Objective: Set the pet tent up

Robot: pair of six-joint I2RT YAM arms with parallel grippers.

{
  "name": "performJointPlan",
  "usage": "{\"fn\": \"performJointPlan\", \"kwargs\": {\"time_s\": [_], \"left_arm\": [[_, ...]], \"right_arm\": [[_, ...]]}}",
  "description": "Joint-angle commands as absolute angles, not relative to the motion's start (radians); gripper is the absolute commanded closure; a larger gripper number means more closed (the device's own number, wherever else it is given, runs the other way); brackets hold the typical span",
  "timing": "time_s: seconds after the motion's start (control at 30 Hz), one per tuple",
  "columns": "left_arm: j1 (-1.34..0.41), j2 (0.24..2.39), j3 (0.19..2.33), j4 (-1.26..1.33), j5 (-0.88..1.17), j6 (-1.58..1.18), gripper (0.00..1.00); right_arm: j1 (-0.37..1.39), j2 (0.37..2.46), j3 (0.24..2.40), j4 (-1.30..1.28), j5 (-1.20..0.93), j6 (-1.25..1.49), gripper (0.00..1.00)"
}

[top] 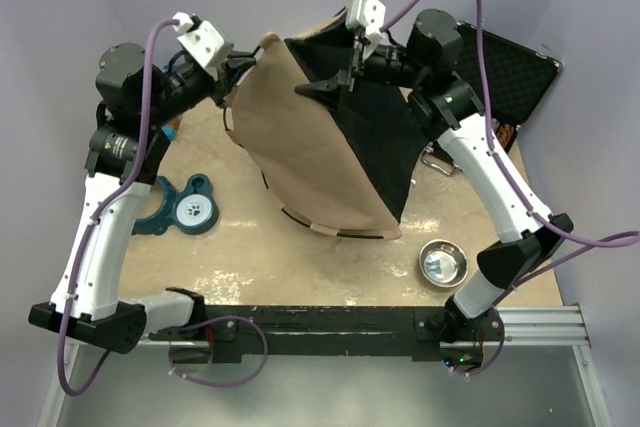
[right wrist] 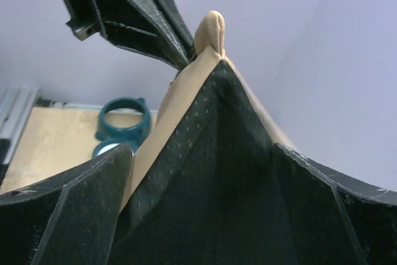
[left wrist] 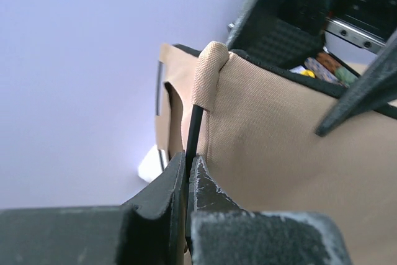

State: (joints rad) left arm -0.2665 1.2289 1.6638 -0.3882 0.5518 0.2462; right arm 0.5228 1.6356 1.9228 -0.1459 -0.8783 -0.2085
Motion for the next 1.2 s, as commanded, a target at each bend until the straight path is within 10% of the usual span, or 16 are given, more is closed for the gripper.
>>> {"fn": "performJointPlan", "kwargs": {"time_s": [0.0, 0.37, 0.8, 1.17], "left_arm": [[-0.265, 1.238, 1.747, -0.258, 0.413, 0.138, 1.0], [-0.262, 1.276, 1.759, -0.302, 0.072, -0.154, 1.0], [-0.088, 1.33, 1.893, -0.448, -0.115, -0.716, 1.0], [0.054, 1.351, 1.784, -0.436, 0.126, -0.962, 1.0]], "right_arm": [[0.52, 1.568, 2.005, -0.109, -0.754, -0.161, 0.01], [0.518, 1.369, 1.996, -0.199, -0.584, -0.304, 0.02], [0.518, 0.915, 1.321, -0.288, -0.497, -0.35, 0.08], [0.555, 0.894, 0.804, 0.346, -0.468, -0.284, 0.06]]}}
